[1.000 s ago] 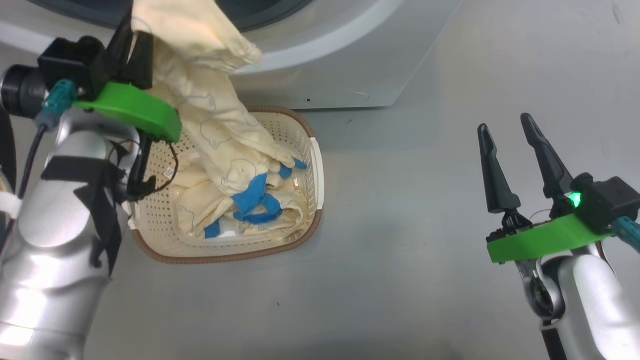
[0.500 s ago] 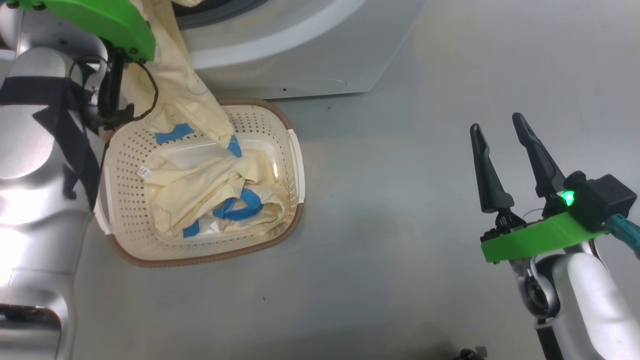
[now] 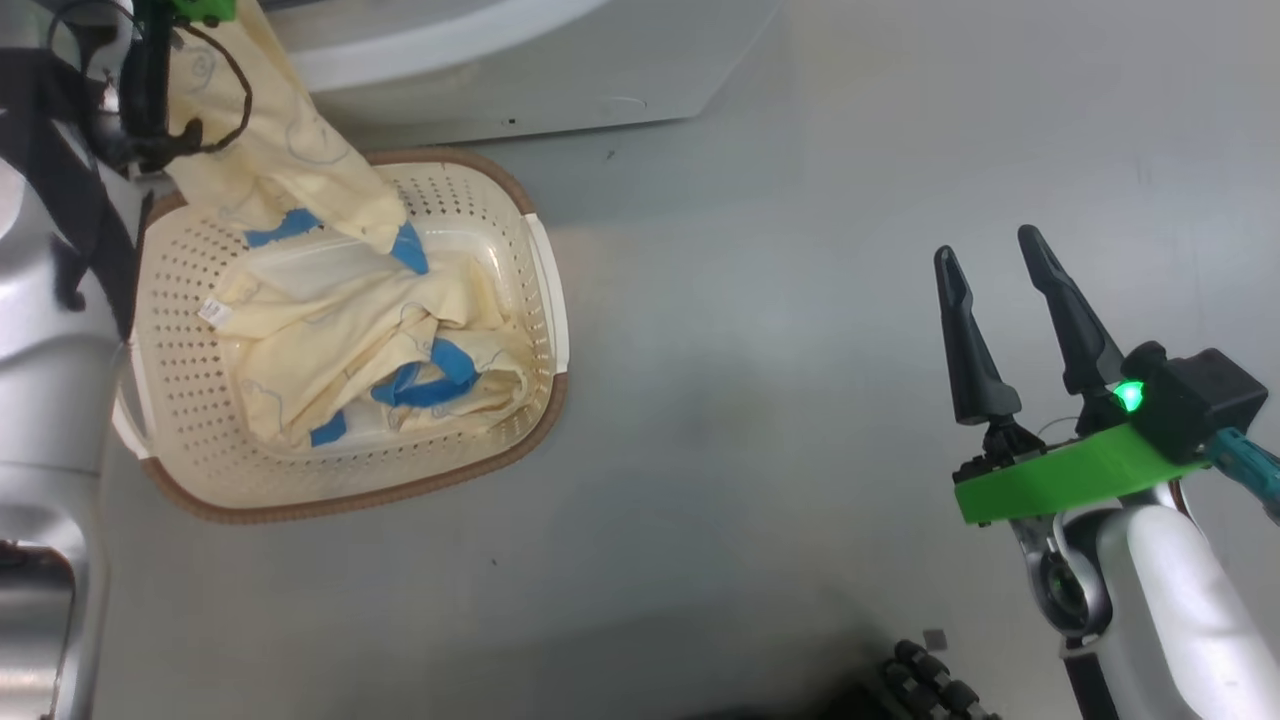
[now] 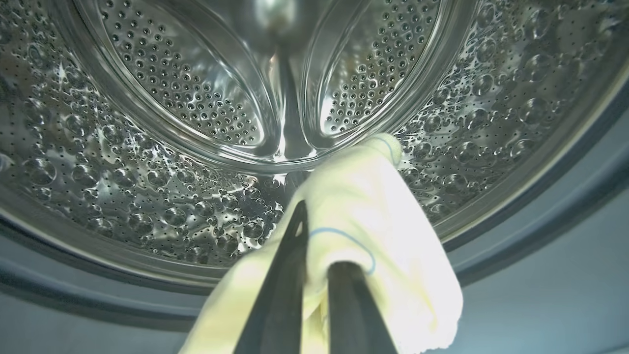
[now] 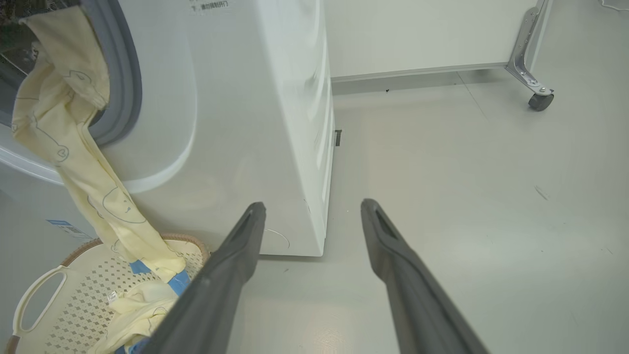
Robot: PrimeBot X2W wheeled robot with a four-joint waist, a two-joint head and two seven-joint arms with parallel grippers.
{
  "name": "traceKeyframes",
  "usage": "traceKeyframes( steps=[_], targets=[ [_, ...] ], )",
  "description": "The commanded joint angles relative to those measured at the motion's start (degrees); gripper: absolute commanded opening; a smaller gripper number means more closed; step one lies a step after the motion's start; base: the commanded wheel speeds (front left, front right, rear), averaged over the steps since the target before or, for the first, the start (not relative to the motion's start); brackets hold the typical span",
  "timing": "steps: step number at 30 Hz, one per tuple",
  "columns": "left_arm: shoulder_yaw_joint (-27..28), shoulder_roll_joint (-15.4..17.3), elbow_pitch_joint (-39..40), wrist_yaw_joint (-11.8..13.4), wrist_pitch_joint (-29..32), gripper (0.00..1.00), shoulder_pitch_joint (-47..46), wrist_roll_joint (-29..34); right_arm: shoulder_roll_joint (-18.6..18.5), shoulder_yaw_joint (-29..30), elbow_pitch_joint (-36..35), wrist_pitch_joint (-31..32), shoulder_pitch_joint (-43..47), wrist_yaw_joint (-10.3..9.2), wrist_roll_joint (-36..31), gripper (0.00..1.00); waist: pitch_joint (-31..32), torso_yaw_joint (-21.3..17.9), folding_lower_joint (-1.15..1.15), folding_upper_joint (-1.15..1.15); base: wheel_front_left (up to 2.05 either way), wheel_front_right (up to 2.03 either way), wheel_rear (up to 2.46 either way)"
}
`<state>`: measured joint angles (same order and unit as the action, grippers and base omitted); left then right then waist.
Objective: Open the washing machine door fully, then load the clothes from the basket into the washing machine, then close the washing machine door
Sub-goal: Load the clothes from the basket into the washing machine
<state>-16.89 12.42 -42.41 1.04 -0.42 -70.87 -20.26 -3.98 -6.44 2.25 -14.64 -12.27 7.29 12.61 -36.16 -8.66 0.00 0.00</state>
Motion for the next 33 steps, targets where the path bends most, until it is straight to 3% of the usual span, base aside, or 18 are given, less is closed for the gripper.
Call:
traceKeyframes(
  steps=[1,15,33],
  targets=[
    [0.92,2.84,1.37,0.16,0.27,0.00,-3.24,0.40,0.16,-1.02,-1.85,-0.36,-0.03,0.20,0.49,1.00,-1.99,-0.42,0.00,0.00,0.00,0.00,0.00],
    [-1.70,3.32,-2.31,0.33,2.24,0.00,-12.36,2.58,0.92,-2.90,-1.41,-0.36,-0.06,0.20,1.18,1.00,-7.28,-2.23,0.00,0.00,0.00,0.00,0.00],
    [-4.62,4.36,-10.27,-1.96,4.87,0.00,-19.93,3.55,1.09,-4.84,-1.04,-0.36,1.23,0.20,2.62,1.00,-9.99,-4.07,0.00,0.00,0.00,0.00,0.00]
  ],
)
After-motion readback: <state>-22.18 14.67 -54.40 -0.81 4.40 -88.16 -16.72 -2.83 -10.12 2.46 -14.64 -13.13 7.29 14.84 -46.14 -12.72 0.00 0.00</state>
